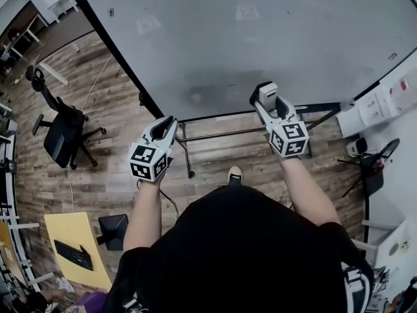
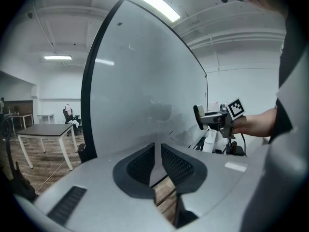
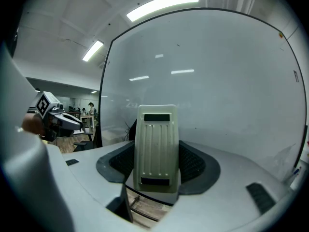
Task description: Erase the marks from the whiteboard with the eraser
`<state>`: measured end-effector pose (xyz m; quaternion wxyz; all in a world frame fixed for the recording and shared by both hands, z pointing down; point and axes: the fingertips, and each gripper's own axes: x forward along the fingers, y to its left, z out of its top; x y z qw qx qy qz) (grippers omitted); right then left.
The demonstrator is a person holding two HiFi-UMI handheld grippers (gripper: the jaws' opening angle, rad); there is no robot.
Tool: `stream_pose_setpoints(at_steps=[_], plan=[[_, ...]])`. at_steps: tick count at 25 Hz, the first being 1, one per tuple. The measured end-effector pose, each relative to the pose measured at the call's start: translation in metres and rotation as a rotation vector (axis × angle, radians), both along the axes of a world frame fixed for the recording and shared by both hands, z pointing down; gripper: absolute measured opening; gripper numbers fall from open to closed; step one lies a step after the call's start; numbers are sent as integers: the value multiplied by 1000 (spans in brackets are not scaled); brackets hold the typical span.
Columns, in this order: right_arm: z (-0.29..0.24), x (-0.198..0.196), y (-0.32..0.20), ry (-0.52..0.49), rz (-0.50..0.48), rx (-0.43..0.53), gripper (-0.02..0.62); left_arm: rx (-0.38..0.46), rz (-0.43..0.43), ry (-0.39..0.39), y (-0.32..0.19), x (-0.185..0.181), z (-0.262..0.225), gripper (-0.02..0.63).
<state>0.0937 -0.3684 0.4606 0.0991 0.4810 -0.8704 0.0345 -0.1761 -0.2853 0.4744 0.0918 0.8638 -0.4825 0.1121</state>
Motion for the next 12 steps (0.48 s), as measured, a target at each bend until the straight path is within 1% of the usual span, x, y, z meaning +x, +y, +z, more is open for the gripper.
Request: stream_pose_setpoints(at_steps=[6,12], plan=[[23,-14,-15,13,-15,-33,249,-23,-20,-3,-2,-9,10,54],[36,-28,-30,36,-31,-23,249,-48,-29,-6,-4,-14,20,54]])
